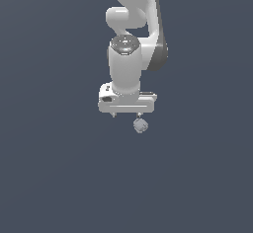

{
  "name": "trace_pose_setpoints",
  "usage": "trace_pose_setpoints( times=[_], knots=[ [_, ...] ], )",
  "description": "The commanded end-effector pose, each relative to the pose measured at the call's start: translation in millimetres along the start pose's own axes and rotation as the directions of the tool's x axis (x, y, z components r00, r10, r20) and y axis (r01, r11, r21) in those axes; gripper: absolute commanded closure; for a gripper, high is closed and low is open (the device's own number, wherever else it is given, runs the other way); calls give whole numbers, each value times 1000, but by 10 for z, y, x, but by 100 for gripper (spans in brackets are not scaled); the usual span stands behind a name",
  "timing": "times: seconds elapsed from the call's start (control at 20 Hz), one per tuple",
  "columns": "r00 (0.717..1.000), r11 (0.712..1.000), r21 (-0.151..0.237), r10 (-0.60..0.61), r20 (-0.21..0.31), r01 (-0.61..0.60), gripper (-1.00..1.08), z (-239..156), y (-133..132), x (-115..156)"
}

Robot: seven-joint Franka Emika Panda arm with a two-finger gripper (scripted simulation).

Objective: Pick up the object and move it to a goal position.

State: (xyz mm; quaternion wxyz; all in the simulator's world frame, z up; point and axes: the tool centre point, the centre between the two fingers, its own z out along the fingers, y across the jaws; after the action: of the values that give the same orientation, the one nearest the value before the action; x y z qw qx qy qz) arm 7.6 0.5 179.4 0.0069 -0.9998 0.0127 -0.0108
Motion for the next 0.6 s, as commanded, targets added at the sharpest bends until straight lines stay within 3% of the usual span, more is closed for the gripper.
trace_pose_setpoints(
  times=[0.0, 0.55],
  knots=[
    [1000, 1000, 0, 0, 0, 0, -92, 0, 0, 0],
    [1000, 1000, -5, 3, 24, -2, -92, 35, -64, -21]
  ],
)
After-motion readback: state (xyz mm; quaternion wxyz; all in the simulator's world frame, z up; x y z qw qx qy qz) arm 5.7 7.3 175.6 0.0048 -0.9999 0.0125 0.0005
